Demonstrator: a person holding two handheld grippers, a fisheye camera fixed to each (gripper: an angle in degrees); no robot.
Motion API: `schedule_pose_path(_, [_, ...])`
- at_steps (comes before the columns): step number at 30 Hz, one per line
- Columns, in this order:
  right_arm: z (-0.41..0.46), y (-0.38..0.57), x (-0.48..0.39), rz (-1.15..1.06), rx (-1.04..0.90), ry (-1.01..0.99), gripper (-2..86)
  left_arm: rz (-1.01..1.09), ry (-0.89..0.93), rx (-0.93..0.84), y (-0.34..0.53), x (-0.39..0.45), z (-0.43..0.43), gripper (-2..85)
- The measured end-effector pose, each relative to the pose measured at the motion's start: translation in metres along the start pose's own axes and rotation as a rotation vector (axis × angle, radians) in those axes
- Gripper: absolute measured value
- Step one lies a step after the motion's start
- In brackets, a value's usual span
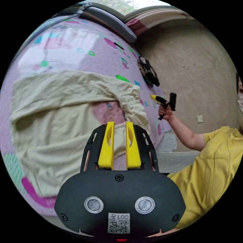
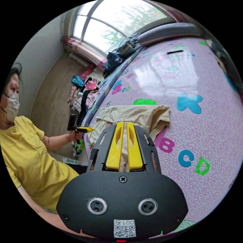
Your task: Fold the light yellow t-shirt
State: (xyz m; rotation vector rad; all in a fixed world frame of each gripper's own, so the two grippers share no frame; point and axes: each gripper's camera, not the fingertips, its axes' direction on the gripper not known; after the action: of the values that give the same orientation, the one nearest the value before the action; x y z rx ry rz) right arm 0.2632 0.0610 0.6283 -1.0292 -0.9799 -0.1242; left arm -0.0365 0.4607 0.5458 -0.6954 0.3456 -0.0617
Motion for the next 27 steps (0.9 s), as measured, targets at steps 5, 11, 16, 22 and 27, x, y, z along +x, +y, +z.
schedule_pose_path(5, [0.073,-0.046,-0.075,-0.215,-0.171,-0.109,1.3,-0.128,-0.289,0.049,0.082,-0.031,-0.056,2.6])
schedule_pose_path(11, [0.195,-0.094,-0.17,-0.417,-0.372,-0.225,2.1,-0.14,-0.382,0.068,0.125,-0.067,-0.068,4.0])
schedule_pose_path(16, [0.287,-0.123,-0.244,-0.56,-0.546,-0.224,3.2,-0.118,-0.358,0.086,0.149,-0.096,-0.057,4.2])
schedule_pose_path(22, [0.367,-0.15,-0.304,-0.697,-0.753,-0.177,6.6,-0.095,-0.304,0.123,0.168,-0.127,-0.044,4.0])
schedule_pose_path(27, [0.402,-0.168,-0.334,-0.722,-0.828,-0.162,7.0,-0.114,-0.274,0.149,0.179,-0.148,-0.032,3.4])
